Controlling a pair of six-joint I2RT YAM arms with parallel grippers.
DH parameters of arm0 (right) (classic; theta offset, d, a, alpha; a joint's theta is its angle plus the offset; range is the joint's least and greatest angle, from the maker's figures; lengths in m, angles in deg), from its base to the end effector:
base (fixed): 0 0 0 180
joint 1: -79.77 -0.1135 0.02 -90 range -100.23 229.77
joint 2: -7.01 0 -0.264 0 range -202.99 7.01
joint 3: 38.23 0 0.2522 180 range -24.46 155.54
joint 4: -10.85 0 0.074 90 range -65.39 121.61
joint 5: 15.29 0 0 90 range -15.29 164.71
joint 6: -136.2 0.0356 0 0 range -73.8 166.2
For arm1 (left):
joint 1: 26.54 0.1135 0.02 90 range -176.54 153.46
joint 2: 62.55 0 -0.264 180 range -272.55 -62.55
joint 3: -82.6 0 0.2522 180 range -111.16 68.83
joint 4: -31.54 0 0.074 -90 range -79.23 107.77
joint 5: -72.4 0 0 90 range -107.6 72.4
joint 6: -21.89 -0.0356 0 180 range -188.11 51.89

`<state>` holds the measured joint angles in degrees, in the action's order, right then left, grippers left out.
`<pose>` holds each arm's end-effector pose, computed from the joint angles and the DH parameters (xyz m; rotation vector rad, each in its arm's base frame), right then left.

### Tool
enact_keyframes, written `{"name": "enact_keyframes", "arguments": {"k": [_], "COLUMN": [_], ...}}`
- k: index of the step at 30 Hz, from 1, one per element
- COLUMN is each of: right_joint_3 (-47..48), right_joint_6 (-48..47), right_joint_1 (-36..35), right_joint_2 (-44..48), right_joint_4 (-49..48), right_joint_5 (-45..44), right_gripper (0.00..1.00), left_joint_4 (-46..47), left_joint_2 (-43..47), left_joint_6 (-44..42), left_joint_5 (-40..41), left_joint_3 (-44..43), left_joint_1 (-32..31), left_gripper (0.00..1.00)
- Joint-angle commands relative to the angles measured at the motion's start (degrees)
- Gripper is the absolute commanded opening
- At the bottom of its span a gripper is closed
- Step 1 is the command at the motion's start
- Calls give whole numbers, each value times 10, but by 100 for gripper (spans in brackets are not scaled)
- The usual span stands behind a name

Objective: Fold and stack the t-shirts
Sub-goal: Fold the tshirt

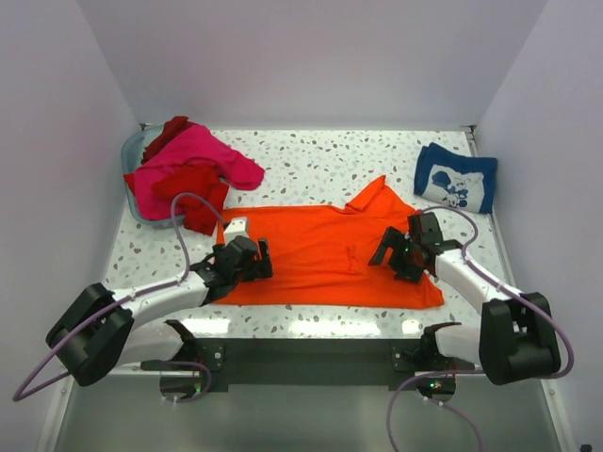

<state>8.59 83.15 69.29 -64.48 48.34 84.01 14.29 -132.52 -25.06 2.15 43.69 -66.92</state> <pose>0.2117 0.0450 0.1621 0.5698 2.6623 0.4740 0.1732 -0.1315 0.1511 -0.2117 2.3598 -0.2918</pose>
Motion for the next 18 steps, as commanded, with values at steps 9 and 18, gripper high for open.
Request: {"name": "enact_keyframes", "arguments": {"k": [9,18], "right_joint_3": [47,162], "right_joint_6": [-16,-32], "right_joint_1": [0,0], "right_joint_2": [90,19], "right_joint_4": [207,201], "right_joint_5": [-36,-39], "right_gripper": [90,91], "left_joint_4": [-194,-186], "left_joint_2": [77,3], "left_joint_6": [42,-16], "left_joint_5": [14,48], "left_joint_3": [-50,-149], "left_joint_1": [-27,-26], "left_gripper": [100,100]}}
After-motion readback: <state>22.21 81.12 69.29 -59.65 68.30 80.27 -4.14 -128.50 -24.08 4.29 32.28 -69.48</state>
